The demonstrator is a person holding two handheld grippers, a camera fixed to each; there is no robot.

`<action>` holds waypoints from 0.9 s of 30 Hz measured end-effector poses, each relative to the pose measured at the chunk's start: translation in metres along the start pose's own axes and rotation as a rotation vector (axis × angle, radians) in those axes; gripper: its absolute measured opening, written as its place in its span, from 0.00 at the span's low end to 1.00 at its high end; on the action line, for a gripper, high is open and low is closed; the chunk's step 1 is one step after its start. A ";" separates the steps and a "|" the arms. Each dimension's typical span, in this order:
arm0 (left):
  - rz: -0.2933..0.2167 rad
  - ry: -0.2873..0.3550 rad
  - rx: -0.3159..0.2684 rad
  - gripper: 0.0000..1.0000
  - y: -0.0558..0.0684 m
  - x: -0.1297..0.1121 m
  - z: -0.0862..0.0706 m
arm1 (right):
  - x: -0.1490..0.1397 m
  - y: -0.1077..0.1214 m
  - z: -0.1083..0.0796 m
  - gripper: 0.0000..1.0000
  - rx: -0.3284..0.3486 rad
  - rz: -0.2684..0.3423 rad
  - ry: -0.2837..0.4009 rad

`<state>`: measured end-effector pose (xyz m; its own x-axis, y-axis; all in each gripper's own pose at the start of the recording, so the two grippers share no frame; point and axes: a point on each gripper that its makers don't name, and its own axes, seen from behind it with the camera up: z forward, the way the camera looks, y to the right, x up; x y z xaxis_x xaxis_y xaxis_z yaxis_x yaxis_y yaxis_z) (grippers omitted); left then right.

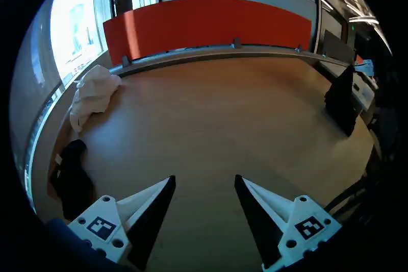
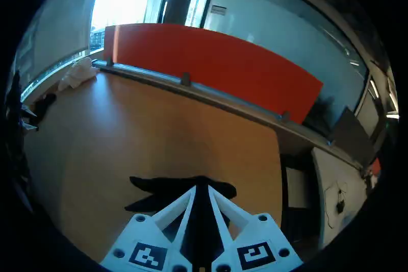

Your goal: Fold towel

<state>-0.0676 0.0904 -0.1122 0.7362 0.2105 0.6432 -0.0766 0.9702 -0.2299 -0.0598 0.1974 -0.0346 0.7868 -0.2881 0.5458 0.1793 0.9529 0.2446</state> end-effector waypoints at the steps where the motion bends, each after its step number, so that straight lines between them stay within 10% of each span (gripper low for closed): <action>1: 0.002 -0.001 -0.001 0.85 0.001 0.000 0.000 | -0.006 0.001 -0.003 0.02 -0.005 0.008 -0.006; 27: 0.025 -0.012 -0.001 0.85 0.002 -0.007 -0.004 | -0.132 0.018 -0.024 0.02 -0.077 0.166 -0.171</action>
<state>-0.0700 0.0907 -0.1203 0.7259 0.2361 0.6460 -0.0942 0.9645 -0.2467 -0.1468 0.2546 -0.1214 0.6990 -0.1328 0.7027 0.1059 0.9910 0.0819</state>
